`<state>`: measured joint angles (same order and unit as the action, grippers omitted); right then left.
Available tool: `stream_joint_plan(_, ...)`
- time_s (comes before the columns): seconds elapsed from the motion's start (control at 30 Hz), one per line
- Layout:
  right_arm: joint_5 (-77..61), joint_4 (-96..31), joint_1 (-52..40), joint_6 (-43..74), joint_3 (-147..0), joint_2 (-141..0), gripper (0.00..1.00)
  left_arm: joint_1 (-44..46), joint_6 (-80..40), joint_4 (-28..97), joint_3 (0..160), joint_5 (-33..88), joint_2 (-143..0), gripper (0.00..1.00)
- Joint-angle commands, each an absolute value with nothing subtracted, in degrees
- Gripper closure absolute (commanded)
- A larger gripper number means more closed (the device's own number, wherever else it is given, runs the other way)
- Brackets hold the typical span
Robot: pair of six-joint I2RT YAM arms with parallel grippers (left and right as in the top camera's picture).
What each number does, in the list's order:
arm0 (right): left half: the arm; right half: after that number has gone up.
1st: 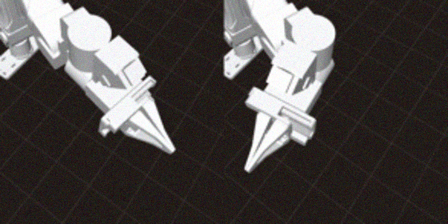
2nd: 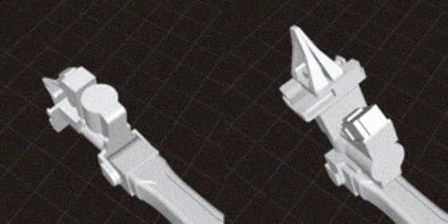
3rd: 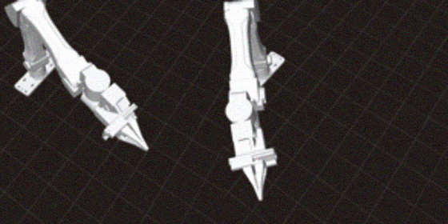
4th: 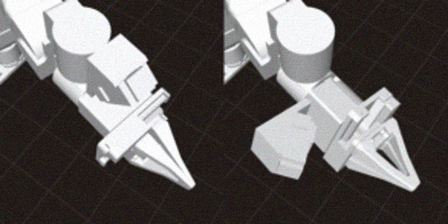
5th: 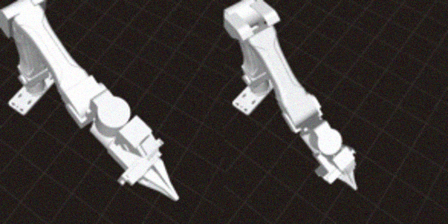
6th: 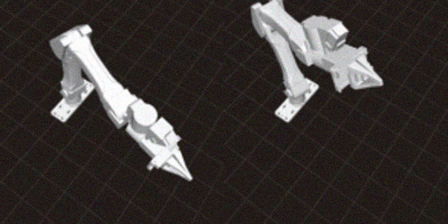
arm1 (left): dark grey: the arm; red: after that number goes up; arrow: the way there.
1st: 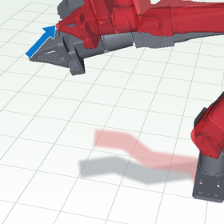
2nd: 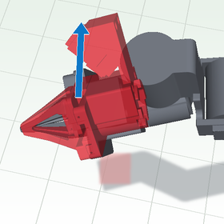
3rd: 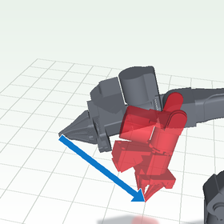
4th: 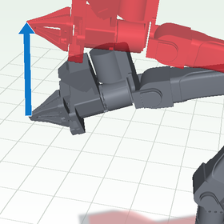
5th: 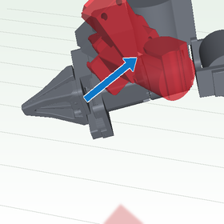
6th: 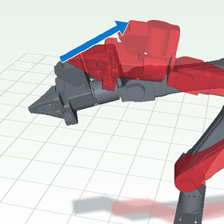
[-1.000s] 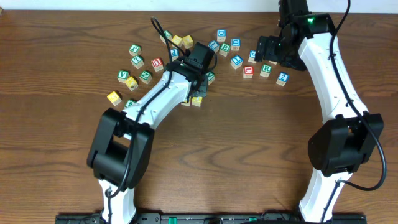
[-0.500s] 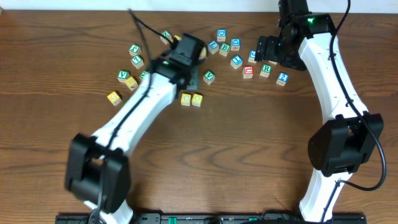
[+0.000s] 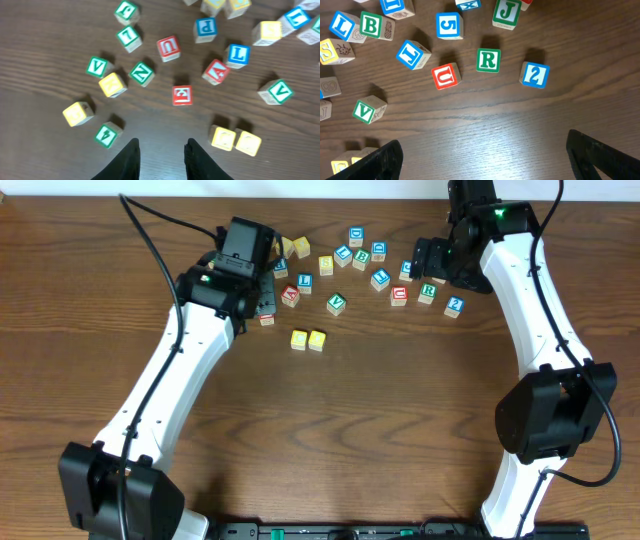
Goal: Spell out CORL
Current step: 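Withdraw the left gripper up and back toward the left side, then move the right gripper down over the green R block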
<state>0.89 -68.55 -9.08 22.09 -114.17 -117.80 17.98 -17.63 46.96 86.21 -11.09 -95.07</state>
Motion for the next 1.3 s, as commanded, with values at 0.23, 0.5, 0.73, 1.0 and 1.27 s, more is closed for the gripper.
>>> stream_joint_plan(0.23, 0.0, -68.3, -9.5, 21.6, -114.8, -118.1, 0.01, 12.8, -17.7, 47.9, 88.6, -12.1, -93.4, 0.60)
stream_joint_plan(0.5, -1.7, -66.8, -9.5, 21.6, -114.8, -118.1, 0.01, 9.5, -17.7, 48.0, 88.6, -12.1, -93.5, 0.34)
stream_joint_plan(0.73, -1.4, -65.9, -9.5, 24.8, -114.8, -118.2, 0.05, 7.7, -17.7, 48.0, 88.6, -12.1, -93.5, 0.30)
stream_joint_plan(1.0, -0.3, -64.3, -9.4, 27.8, -114.8, -119.3, 0.10, 7.7, -17.7, 47.9, 88.2, -12.1, -93.6, 0.30)
stream_joint_plan(1.27, -0.3, -65.0, -9.3, 27.8, -114.8, -122.5, 0.10, 7.7, -17.7, 47.9, 88.2, -12.1, -93.6, 0.30)
